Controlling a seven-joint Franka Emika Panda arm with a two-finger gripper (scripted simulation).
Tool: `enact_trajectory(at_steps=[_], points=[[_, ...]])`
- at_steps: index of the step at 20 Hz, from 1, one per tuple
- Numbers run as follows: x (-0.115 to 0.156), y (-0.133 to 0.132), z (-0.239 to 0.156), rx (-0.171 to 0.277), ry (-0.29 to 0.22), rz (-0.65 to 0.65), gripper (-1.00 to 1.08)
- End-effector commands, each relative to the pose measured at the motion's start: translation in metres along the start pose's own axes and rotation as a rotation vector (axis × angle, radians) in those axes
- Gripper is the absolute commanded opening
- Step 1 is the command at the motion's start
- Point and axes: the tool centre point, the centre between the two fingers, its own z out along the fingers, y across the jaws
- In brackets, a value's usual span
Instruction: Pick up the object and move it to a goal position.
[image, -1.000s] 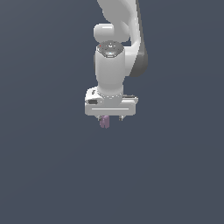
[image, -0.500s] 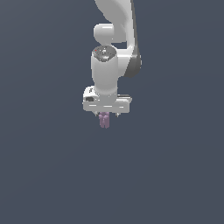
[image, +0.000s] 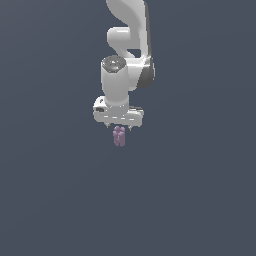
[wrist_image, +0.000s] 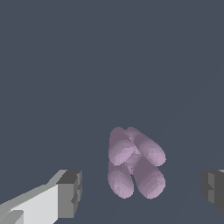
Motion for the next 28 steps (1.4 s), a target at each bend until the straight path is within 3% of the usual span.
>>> enact_trajectory(at_steps=[1, 9, 23, 24, 28], points=[[-0.005, 0.002, 0.003, 0.000, -0.003, 0.011, 1.00], [-0.006, 0.003, 0.008, 0.000, -0.004, 0.013, 1.00], [-0.008, 0.003, 0.054, 0.000, -0.005, 0.015, 1.00], [-0.008, 0.003, 0.054, 0.000, -0.005, 0.015, -1.00], [-0.008, 0.003, 0.054, 0.000, -0.005, 0.015, -1.00]])
